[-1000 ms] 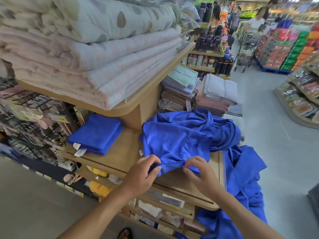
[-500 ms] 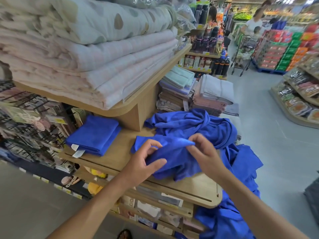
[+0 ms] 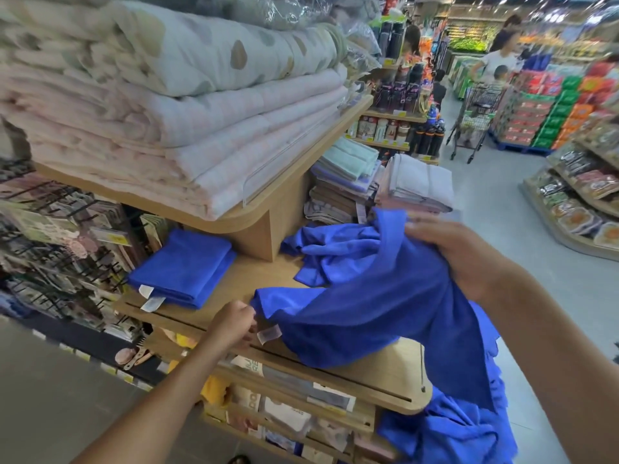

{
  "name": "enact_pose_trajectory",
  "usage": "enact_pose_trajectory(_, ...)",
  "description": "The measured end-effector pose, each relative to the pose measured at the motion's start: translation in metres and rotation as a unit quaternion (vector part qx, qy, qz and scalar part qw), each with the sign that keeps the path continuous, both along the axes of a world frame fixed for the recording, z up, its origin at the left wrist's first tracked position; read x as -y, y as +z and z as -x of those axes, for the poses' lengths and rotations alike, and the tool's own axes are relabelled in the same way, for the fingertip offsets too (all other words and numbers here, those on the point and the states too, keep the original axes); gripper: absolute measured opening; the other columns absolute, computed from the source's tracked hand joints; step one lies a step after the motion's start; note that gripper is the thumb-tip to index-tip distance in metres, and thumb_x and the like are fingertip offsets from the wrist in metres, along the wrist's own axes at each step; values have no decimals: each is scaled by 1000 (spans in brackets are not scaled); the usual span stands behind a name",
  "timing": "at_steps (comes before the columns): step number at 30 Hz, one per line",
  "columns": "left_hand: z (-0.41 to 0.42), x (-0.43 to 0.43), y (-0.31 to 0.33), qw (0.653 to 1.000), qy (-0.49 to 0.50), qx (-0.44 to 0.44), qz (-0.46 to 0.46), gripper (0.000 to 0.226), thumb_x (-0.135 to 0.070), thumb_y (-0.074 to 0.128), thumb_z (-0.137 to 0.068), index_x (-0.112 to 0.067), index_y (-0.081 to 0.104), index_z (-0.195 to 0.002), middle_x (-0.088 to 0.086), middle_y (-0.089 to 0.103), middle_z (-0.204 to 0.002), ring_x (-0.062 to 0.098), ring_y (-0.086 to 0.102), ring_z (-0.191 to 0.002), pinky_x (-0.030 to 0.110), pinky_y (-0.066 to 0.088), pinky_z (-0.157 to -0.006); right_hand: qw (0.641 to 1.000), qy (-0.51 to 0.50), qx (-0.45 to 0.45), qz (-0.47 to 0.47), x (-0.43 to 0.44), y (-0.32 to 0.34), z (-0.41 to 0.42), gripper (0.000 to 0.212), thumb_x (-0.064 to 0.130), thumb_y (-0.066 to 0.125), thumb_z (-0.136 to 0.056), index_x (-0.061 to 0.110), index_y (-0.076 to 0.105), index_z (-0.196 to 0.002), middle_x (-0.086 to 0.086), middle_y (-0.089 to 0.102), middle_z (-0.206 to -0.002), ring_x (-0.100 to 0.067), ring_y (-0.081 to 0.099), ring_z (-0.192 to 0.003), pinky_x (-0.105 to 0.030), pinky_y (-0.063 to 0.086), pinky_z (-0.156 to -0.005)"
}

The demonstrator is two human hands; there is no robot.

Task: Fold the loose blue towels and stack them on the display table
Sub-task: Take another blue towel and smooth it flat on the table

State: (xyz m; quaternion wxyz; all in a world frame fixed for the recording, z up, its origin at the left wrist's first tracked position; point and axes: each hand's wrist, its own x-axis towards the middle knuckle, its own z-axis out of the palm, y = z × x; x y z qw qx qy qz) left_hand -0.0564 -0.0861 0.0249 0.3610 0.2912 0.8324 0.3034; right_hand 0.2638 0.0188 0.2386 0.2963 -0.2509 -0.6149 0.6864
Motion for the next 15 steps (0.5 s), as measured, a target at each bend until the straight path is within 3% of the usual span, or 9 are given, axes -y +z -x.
enact_pose_trajectory(1,-1,-3,-1,995,27,100,3,35,-38,44,-103,-10,65,-103,13,73,-99,29,71,-74,36,59,-62,999,31,27,30,5,-10,0,52,17,77,-67,4,73,-117,-14,76,-110,-24,72,-97,-32,59,-86)
enact_pose_trajectory(3,-3,-11,-1,978,61,197,-11,52,-52,44,-103,-5,66,-104,15,74,-96,27,69,-64,30,54,-52,991,106,56,65,16,-30,1,35,20,83,-67,12,82,-101,-11,78,-101,-19,75,-91,-28,59,-80)
enact_pose_trajectory(5,-5,-23,-3,963,106,241,-56,47,-50,56,-99,-5,67,-104,14,73,-88,24,67,-58,30,54,-47,977,178,50,105,25,-46,-1,36,32,93,-59,14,83,-88,-4,78,-90,-15,74,-82,-25,58,-76)
enact_pose_trajectory(7,-5,-38,-3,945,125,291,-84,33,-39,66,-96,-7,69,-105,12,73,-84,25,70,-67,35,58,-50,965,219,39,142,32,-56,-1,30,32,91,-64,14,81,-86,0,76,-86,-12,73,-79,-24,56,-76)
enact_pose_trajectory(9,-7,-52,1,940,124,310,-76,23,-31,68,-95,-11,68,-105,10,71,-84,24,68,-71,39,60,-59,957,235,24,171,33,-64,-3,15,22,79,-78,15,80,-91,1,76,-89,-10,72,-82,-22,55,-78)
enact_pose_trajectory(11,-13,-65,7,940,136,308,-49,13,-26,66,-96,-13,64,-96,10,65,-80,24,62,-68,38,55,-62,953,238,19,187,32,-70,-7,14,17,70,-86,15,78,-97,2,76,-94,-11,72,-86,-23,55,-81)
enact_pose_trajectory(13,-20,-79,17,944,133,298,-35,14,-22,62,-95,-13,60,-85,9,61,-73,23,58,-62,33,50,-57,957,222,24,185,30,-75,-11,17,21,72,-86,14,78,-100,0,77,-97,-13,73,-89,-25,56,-83)
enact_pose_trajectory(15,-30,-94,34,942,108,311,-63,10,-20,60,-94,-13,60,-87,10,62,-78,24,59,-67,32,51,-65,963,196,38,182,30,-77,-15,22,24,75,-84,12,78,-103,-4,77,-101,-17,74,-93,-28,57,-85)
